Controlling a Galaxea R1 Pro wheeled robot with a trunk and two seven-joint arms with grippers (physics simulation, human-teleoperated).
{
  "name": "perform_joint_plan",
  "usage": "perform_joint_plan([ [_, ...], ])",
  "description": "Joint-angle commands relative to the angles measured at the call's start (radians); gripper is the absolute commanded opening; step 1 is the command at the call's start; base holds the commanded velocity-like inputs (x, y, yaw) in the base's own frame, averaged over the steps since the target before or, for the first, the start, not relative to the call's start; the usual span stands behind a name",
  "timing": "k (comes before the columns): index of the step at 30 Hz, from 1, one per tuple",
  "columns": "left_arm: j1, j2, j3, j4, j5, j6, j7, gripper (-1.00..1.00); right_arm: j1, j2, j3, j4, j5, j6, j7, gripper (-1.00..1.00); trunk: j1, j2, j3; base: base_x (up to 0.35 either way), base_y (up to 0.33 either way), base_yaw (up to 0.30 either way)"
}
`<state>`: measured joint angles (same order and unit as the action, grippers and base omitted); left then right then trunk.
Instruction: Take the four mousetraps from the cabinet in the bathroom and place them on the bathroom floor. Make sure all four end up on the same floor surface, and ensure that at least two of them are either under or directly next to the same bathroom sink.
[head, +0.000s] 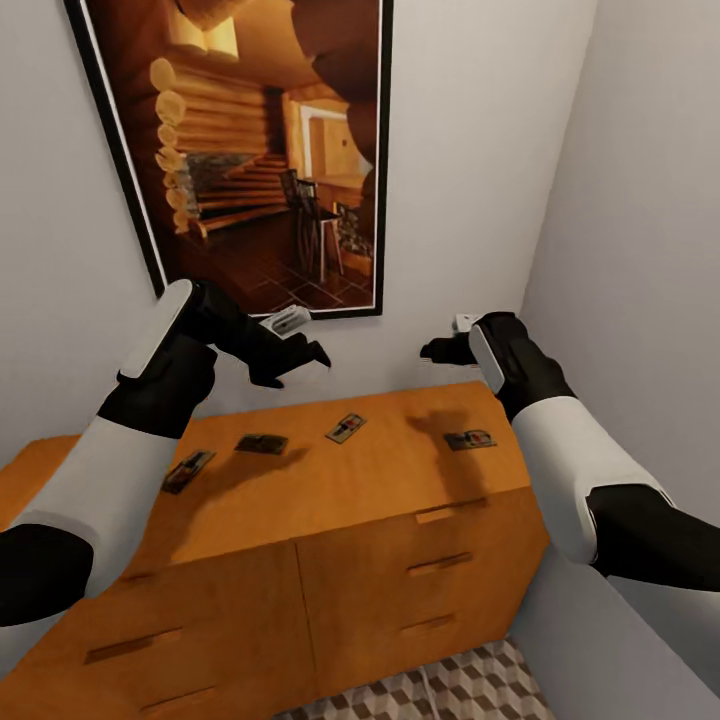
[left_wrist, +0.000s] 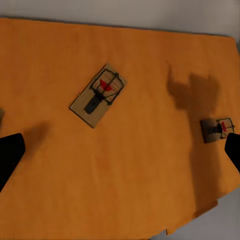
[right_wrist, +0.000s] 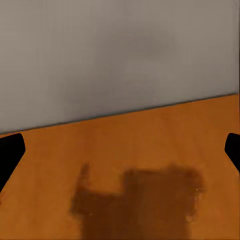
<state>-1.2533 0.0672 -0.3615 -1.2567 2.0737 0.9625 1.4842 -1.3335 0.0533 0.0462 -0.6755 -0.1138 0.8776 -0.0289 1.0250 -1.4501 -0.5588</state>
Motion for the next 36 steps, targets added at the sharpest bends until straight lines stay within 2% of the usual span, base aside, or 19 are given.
perform_joint_plan([
  [1,0.0,0.0,0.0,0.0,0.0,0.0,0.0,1.0,0.0,0.0,0.0,-0.006,0.0,0.0,0.0,1.0,0.0,0.0,0.0,0.258,0.217,-0.195],
  [8,0.0,0.001,0.0,-0.018,0.001,0.001,-0.002,1.0,0.0,0.0,0.0,-0.019,-0.001,0.0,-0.001,1.0,0.0,0.0,0.0,0.214,0.251,-0.245],
  [14,0.0,0.005,0.001,-0.091,0.002,0.001,-0.003,1.0,0.001,-0.001,-0.003,-0.023,-0.002,-0.003,-0.007,1.0,0.0,0.0,0.002,0.153,0.218,-0.273],
  [19,0.0,0.007,0.002,-0.14,0.004,0.002,-0.009,1.0,0.006,-0.001,-0.006,-0.022,-0.004,-0.01,-0.055,1.0,0.0,0.0,0.006,0.07,0.077,-0.222],
  [22,0.0,0.006,0.002,-0.151,0.007,0.003,-0.024,1.0,0.017,0.001,-0.016,-0.022,-0.004,-0.026,-0.132,1.0,0.0,0.0,0.009,0.028,0.031,-0.135],
  [26,0.001,0.008,0.002,-0.157,0.034,0.004,-0.072,1.0,0.039,0.024,-0.048,-0.022,-0.009,-0.083,-0.302,1.0,0.0,0.0,0.014,0.013,0.014,-0.064],
  [32,0.001,0.016,0.003,-0.16,0.142,0.006,-0.17,1.0,0.073,0.086,-0.111,-0.011,-0.051,-0.224,-0.587,1.0,0.0,0.0,0.019,0.004,0.005,-0.022],
  [36,0.001,0.031,0.006,-0.169,0.225,0.009,-0.207,1.0,0.089,0.103,-0.126,0.0,-0.107,-0.288,-0.681,1.0,0.0,0.0,0.02,0.001,0.002,-0.007],
])
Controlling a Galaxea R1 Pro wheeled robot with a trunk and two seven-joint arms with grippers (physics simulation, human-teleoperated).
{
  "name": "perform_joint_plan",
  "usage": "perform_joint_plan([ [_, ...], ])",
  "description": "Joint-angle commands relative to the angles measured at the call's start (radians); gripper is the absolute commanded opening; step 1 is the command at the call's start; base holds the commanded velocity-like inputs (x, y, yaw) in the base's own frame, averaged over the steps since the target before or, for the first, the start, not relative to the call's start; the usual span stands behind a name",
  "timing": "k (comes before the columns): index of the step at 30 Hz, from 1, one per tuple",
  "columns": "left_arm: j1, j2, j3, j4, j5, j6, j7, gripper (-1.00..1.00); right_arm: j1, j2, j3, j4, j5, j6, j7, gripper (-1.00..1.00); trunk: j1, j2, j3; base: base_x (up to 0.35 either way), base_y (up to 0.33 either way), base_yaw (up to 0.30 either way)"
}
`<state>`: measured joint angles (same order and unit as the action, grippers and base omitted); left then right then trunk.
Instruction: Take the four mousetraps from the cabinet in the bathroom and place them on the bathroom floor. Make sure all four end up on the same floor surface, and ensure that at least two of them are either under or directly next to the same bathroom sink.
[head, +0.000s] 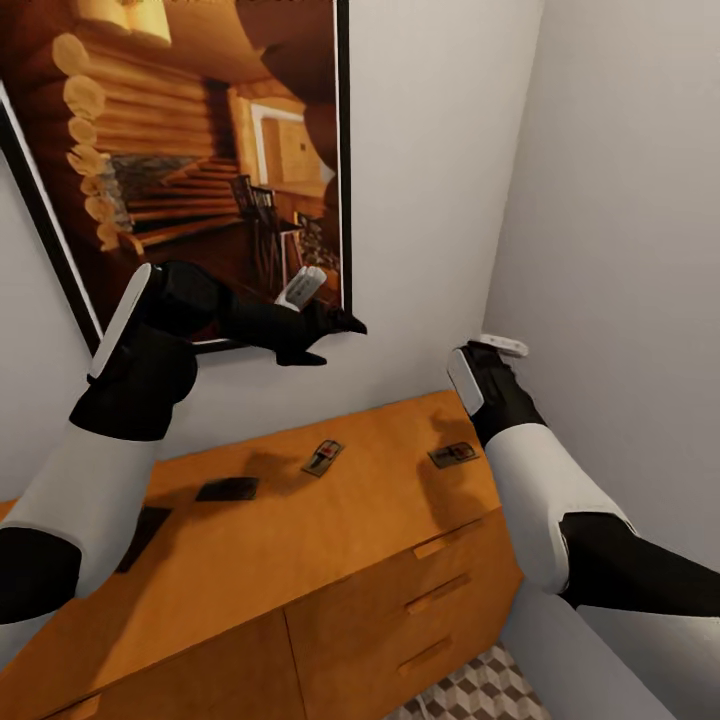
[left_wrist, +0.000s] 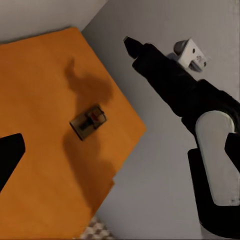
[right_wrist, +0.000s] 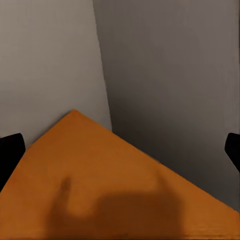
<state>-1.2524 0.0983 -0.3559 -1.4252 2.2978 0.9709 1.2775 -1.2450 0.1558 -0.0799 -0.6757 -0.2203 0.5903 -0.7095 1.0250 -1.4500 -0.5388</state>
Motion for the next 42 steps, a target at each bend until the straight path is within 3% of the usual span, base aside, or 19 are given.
perform_joint_plan([
  [1,0.0,0.004,0.002,-0.004,0.018,0.0,-0.006,1.0,0.002,0.002,-0.002,0.003,-0.014,-0.01,-0.014,1.0,0.0,0.0,0.0,0.001,0.001,-0.004],
  [5,-0.001,0.011,0.02,-0.025,0.057,0.001,-0.023,1.0,0.008,0.007,-0.007,0.024,-0.056,-0.031,-0.045,1.0,0.0,0.0,0.001,0.0,0.0,-0.002],
  [8,-0.001,0.005,0.046,-0.04,0.058,0.001,-0.047,1.0,0.01,0.009,-0.008,0.049,-0.071,-0.041,-0.055,1.0,0.0,0.0,0.001,0.0,0.0,0.0],
  [13,-0.011,-0.035,0.083,-0.05,0.058,0.001,-0.144,1.0,0.012,0.014,-0.009,0.089,-0.081,-0.05,-0.062,1.0,0.0,0.0,0.001,0.0,0.0,0.0],
  [16,-0.03,-0.072,0.098,-0.052,0.058,0.0,-0.243,1.0,0.013,0.017,-0.009,0.106,-0.084,-0.053,-0.062,1.0,0.0,0.0,0.001,0.0,0.0,0.0],
  [23,-0.072,-0.117,0.106,-0.052,0.058,-0.007,-0.363,1.0,0.014,0.019,-0.009,0.117,-0.087,-0.054,-0.051,1.0,0.0,0.0,0.001,0.0,0.0,0.0],
  [31,-0.128,-0.156,0.116,-0.047,0.058,-0.017,-0.45,1.0,0.015,0.019,-0.009,0.143,-0.088,-0.055,-0.008,1.0,0.0,0.0,0.001,0.0,0.0,0.0],
  [42,-0.268,-0.166,0.133,0.013,0.058,-0.062,-0.485,1.0,0.015,0.019,0.001,0.183,-0.088,-0.055,0.045,1.0,0.0,0.0,0.001,0.0,0.0,0.0],
])
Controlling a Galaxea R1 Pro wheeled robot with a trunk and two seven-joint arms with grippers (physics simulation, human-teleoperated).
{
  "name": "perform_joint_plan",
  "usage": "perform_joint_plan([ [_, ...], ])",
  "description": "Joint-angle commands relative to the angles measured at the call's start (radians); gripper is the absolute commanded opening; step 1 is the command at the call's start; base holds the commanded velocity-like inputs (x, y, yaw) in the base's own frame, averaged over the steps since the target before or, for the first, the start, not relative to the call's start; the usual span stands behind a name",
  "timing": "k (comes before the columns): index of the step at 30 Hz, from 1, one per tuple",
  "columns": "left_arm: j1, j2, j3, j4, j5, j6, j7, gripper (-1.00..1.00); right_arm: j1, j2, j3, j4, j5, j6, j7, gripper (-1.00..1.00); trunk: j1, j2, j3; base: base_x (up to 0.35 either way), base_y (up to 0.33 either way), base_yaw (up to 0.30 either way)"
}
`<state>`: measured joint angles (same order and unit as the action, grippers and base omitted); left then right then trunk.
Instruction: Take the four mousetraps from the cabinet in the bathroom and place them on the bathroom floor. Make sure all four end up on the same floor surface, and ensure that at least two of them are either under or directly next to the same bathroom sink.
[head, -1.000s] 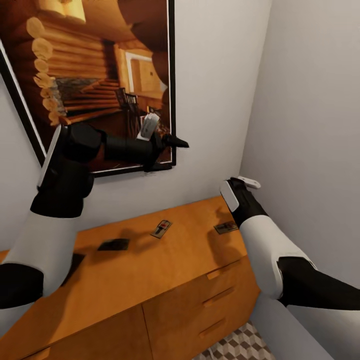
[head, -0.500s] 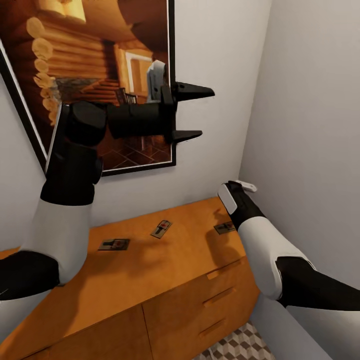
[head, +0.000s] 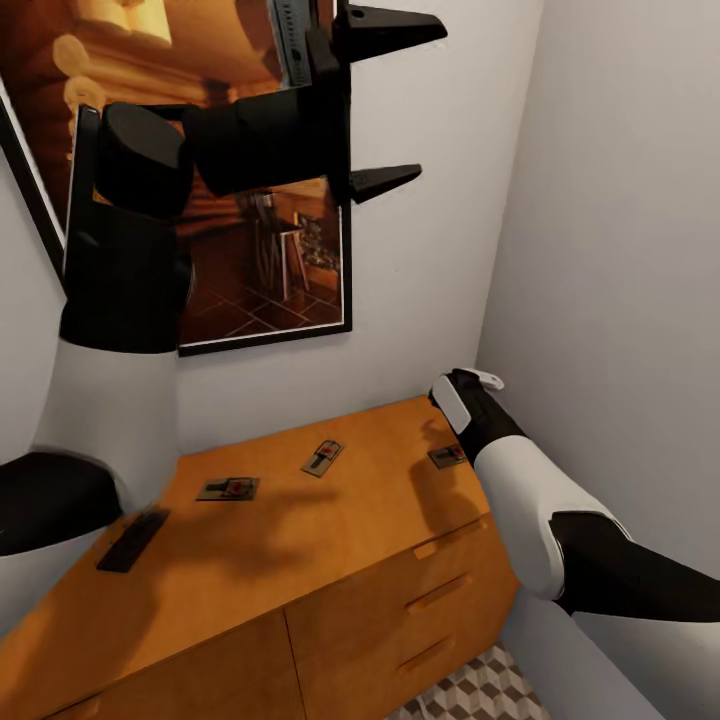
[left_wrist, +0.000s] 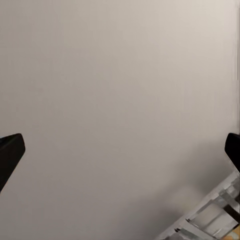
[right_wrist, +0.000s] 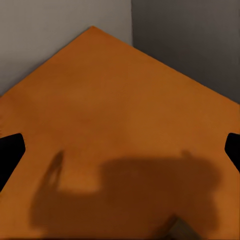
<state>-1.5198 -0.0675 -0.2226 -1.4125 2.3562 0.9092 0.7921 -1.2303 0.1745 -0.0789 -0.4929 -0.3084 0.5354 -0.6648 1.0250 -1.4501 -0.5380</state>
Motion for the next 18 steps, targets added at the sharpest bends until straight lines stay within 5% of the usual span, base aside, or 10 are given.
perform_joint_plan([
  [1,-0.017,0.0,0.0,0.017,0.0,-0.005,-0.001,1.0,0.0,0.0,0.001,0.001,0.0,0.0,0.003,1.0,0.0,0.0,0.0,0.0,0.0,0.0],
  [12,-0.184,-0.001,0.0,0.187,0.0,-0.023,-0.002,1.0,0.0,0.0,0.004,0.006,-0.002,0.0,0.015,1.0,0.0,0.0,0.0,0.0,0.0,0.0],
  [18,-0.198,0.001,-0.004,0.166,0.0,-0.024,-0.002,1.0,0.0,0.0,0.001,0.014,-0.024,-0.009,0.011,1.0,0.0,0.0,0.0,0.0,0.0,0.0],
])
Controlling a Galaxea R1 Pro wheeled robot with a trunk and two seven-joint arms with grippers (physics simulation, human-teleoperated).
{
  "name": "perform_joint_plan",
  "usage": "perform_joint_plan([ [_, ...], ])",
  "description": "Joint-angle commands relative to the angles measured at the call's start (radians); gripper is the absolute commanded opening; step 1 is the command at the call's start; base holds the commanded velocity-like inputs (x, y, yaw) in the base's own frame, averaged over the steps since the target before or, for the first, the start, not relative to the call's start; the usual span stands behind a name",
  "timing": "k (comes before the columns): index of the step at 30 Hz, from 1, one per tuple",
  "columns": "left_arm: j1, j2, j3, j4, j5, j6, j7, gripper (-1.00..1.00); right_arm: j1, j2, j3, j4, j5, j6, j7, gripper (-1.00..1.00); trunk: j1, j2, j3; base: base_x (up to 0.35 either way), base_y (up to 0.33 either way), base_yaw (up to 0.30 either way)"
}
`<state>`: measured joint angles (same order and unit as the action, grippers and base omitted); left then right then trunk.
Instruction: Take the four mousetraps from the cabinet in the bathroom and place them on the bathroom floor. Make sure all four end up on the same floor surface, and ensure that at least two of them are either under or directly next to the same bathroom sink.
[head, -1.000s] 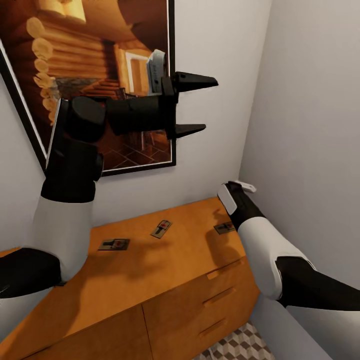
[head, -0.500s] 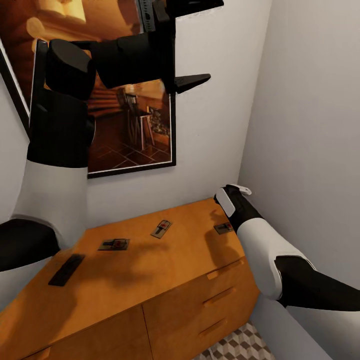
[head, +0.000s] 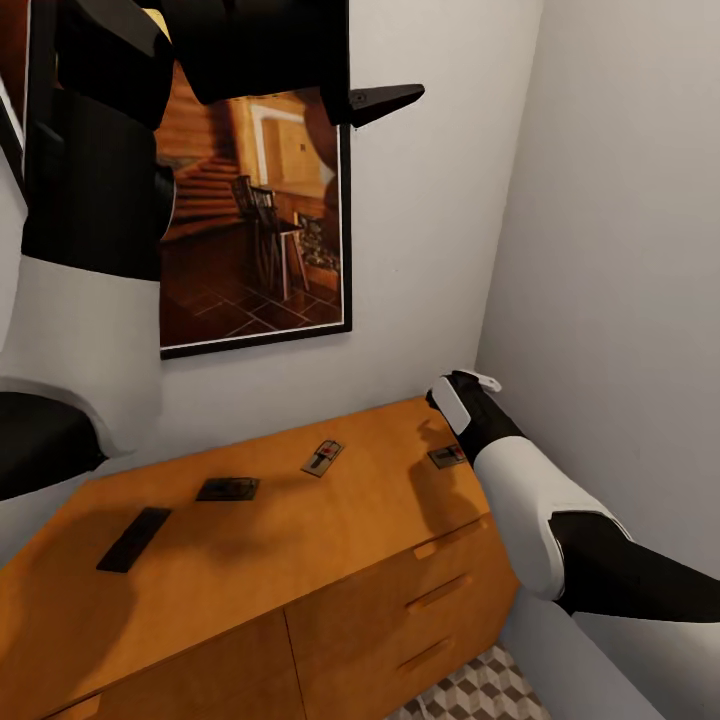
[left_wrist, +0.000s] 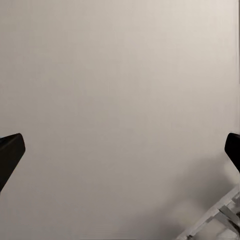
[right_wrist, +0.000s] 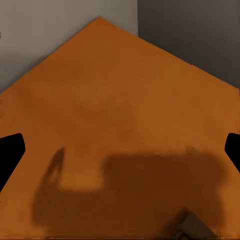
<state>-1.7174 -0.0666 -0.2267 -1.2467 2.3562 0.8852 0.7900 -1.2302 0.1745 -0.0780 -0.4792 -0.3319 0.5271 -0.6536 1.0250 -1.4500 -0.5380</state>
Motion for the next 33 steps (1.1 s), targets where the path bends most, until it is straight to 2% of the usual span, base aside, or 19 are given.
perform_joint_plan([
  [1,0.001,0.0,-0.001,-0.01,0.0,0.0,0.0,1.0,0.0,0.0,-0.001,0.012,-0.034,-0.014,-0.004,1.0,0.0,0.0,0.0,0.0,0.0,0.0],
  [8,0.004,-0.001,-0.008,-0.025,0.0,0.0,0.0,1.0,0.0,-0.001,-0.002,0.06,-0.096,-0.053,-0.01,1.0,0.0,0.0,0.0,0.0,0.0,0.0],
  [10,0.015,-0.001,-0.019,-0.014,-0.013,0.001,0.002,1.0,0.012,0.0,0.009,0.048,-0.108,-0.064,-0.021,1.0,0.0,0.0,0.0,0.0,0.0,0.0],
  [14,0.038,-0.002,-0.042,-0.009,-0.037,0.001,0.002,1.0,0.034,0.0,0.031,0.025,-0.13,-0.087,-0.044,1.0,-0.015,0.028,0.013,0.0,0.0,0.0],
  [17,0.054,-0.005,-0.059,-0.011,-0.04,0.0,0.002,1.0,0.043,0.0,0.014,0.039,-0.147,-0.081,-0.049,1.0,-0.027,0.049,0.022,0.0,0.0,0.0],
  [22,0.082,-0.006,-0.082,-0.007,-0.014,0.0,0.002,1.0,0.041,0.0,-0.007,0.067,-0.125,-0.053,-0.021,1.0,-0.046,0.084,0.038,0.0,0.0,0.0],
  [26,0.105,-0.006,-0.093,-0.006,-0.008,0.0,0.002,1.0,0.046,-0.001,-0.01,0.077,-0.103,-0.031,0.001,1.0,-0.061,0.112,0.05,0.0,0.0,0.0],
  [33,0.129,-0.006,-0.098,-0.005,-0.005,0.0,0.002,1.0,0.048,0.0,-0.011,0.067,-0.098,-0.023,0.02,1.0,-0.088,0.161,0.072,0.0,0.0,0.0],
])
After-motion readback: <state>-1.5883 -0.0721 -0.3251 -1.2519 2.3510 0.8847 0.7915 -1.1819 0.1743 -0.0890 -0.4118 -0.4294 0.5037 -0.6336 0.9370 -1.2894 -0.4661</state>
